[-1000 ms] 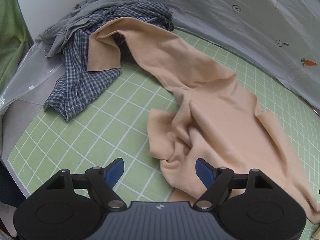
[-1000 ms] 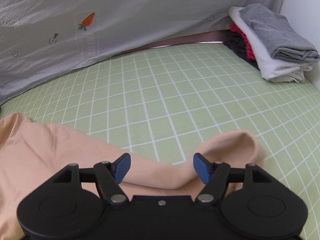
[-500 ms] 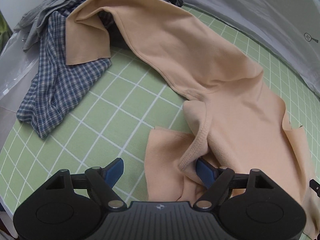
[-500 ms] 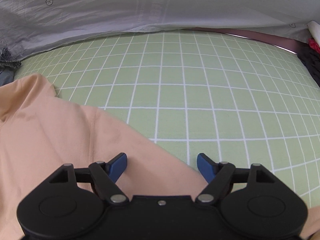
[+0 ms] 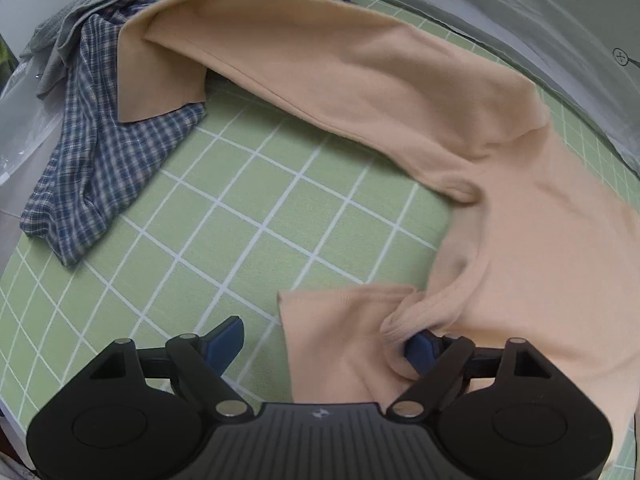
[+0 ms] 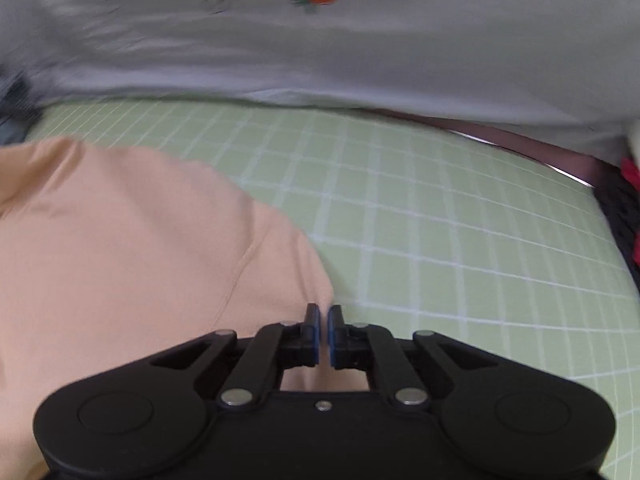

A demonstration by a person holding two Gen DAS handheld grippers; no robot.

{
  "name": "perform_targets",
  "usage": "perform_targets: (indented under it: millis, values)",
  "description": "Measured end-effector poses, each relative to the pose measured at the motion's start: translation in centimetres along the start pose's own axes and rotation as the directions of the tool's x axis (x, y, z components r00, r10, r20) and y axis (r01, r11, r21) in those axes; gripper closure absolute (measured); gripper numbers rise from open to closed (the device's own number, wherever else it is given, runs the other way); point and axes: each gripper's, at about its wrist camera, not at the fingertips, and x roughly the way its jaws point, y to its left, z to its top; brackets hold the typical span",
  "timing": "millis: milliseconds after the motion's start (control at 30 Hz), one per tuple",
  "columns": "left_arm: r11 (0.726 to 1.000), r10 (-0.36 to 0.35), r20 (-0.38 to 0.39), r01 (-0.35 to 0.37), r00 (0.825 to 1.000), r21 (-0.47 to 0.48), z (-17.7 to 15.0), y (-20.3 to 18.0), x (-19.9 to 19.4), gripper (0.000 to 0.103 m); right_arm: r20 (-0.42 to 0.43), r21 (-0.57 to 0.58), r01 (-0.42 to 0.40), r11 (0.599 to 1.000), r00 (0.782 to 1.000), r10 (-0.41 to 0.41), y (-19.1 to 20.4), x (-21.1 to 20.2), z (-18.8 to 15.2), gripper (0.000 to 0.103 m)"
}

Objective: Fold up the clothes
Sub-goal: 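Move both open grippers over the beige shirt to spread it out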

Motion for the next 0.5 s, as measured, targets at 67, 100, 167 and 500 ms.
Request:
perform_targets:
  millis: [67,100,167,500]
  values:
    - [1.0,0.008,0.003,-0.008,1.0,0.03,-0.3,-1.1,-0.1,0.017,0.009,0.08,0.118,0.99,0.993,-0.119,-2.3,0.4,1.0,0.094]
    - [0.999,0.02,0.007,-0.02,1.0,0.05,-0.5,-1.7,-0.1,0.017,-0.002,0.112,0.146,0.983,0.989,-0.147,-3.1,0.4,1.3,0.077]
    - [0.995,0.042,0.022,-0.044,0.999,0.095,-0.7,-2.7,-0.3,0.017,0.0,0.172,0.149,0.974,0.989,-0.151,-4.1,-0.4,1.3,0.057]
    - [0.993,-0.039,0.035,0.035,0.999,0.116,-2.0,-2.3,-2.0,0.027,-0.072,0.329,0.028,0.944,0.997,-0.005,-0.1,-5.2,-5.7,0.026]
